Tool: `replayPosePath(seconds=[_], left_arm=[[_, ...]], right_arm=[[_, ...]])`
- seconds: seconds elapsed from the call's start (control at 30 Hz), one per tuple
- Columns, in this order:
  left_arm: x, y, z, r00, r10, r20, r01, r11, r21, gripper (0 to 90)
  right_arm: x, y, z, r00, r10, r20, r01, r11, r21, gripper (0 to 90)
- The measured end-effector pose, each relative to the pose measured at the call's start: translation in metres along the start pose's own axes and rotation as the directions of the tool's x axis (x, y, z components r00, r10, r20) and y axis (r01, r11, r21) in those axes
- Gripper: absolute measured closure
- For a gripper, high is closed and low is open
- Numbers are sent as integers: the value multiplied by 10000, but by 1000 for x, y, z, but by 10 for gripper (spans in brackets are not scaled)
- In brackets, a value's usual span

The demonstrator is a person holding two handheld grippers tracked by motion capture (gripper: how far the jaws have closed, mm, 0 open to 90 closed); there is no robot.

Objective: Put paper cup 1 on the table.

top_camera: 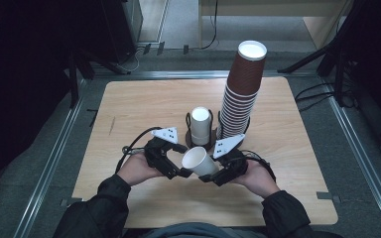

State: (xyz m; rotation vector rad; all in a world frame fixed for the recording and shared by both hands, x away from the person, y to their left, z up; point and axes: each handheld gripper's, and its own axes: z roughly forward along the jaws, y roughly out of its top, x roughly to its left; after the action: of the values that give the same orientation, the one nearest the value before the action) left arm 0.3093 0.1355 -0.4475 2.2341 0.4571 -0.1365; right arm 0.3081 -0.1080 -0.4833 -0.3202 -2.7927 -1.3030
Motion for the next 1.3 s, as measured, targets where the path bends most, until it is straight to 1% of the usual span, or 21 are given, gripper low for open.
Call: replayPosePath(seconds=[0.07, 0.13, 0.17, 0.23, 0.33, 0.43, 0.5, 0.57, 0.6, 0.67, 0.8, 0.87, 0.9, 0.93, 1.07, 1.1, 1.17, 1.2, 1.23, 1.3], left_arm=[[-1, 1, 0, 10000, -17, 35, 17, 9999, -121, 82], [-1, 2, 1, 9998, -113, 166, 117, 9996, -271, 83], [-1, 2, 1, 9998, -83, 198, 90, 9994, -335, 83], [-3, 3, 2, 9999, 6, 126, 0, 9991, -429, 90], [-5, 5, 5, 9999, 52, 141, -45, 9987, -514, 90], [-7, 7, 7, 9998, 199, 83, -195, 9984, -533, 90], [-9, 8, 8, 9998, 204, 89, -198, 9976, -662, 91], [-9, 8, 8, 9997, 172, 149, -160, 9967, -798, 111], [-9, 8, 8, 9996, 166, 221, -148, 9966, -805, 128], [-10, 8, 9, 9997, 187, 146, -175, 9966, -807, 131], [-10, 9, 9, 9999, 91, 83, -84, 9969, -780, 142], [-10, 9, 9, 9999, 116, 72, -110, 9969, -782, 171], [-11, 8, 8, 9998, 195, 66, -188, 9962, -853, 220], [-11, 9, 8, 9998, 155, 90, -147, 9964, -829, 233], [-10, 8, 7, 9998, 95, 181, -82, 9973, -731, 256], [-10, 8, 7, 9998, 90, 173, -77, 9973, -728, 261], [-9, 8, 6, 9997, 82, 241, -65, 9975, -708, 281], [-9, 8, 6, 9998, 79, 209, -64, 9976, -696, 284], [-8, 7, 5, 9997, 58, 255, -41, 9979, -653, 286], [-7, 6, 4, 9992, 101, 384, -77, 9980, -624, 286]], right_arm=[[0, 0, 0, 10000, 29, -31, -29, 10000, -53, 336], [1, 1, 0, 10000, 67, -44, -67, 10000, -71, 337], [1, 1, 0, 10000, 69, -60, -69, 9999, -93, 336], [1, 1, 0, 9999, 74, -105, -76, 9998, -160, 336], [1, 1, 0, 9993, 161, -344, -175, 9990, -411, 336], [2, 2, -1, 9989, 190, -434, -214, 9982, -562, 336], [2, 2, -1, 9987, 159, -477, -187, 9981, -594, 335], [2, 2, 0, 9987, 147, -481, -177, 9979, -628, 336], [2, 2, 0, 9984, 193, -526, -227, 9976, -660, 335], [2, 2, 1, 9979, 195, -626, -238, 9974, -685, 335], [4, 3, 3, 9974, 203, -693, -245, 9979, -600, 335], [4, 3, 4, 9976, 148, -672, -190, 9978, -627, 335], [4, 3, 4, 9976, 150, -673, -192, 9979, -616, 336], [4, 3, 4, 9974, 214, -693, -256, 9979, -602, 338], [4, 2, 4, 9969, 174, -767, -222, 9978, -622, 331], [3, 2, 4, 9962, 220, -840, -277, 9973, -676, 323], [2, 2, 5, 9951, 381, -911, -446, 9965, -710, 263], [2, 2, 5, 9951, 464, -876, -526, 9962, -699, 246], [2, 2, 5, 9944, 621, -852, -672, 9961, -579, 239], [2, 1, 5, 9952, 636, -743, -673, 9966, -485, 220]])
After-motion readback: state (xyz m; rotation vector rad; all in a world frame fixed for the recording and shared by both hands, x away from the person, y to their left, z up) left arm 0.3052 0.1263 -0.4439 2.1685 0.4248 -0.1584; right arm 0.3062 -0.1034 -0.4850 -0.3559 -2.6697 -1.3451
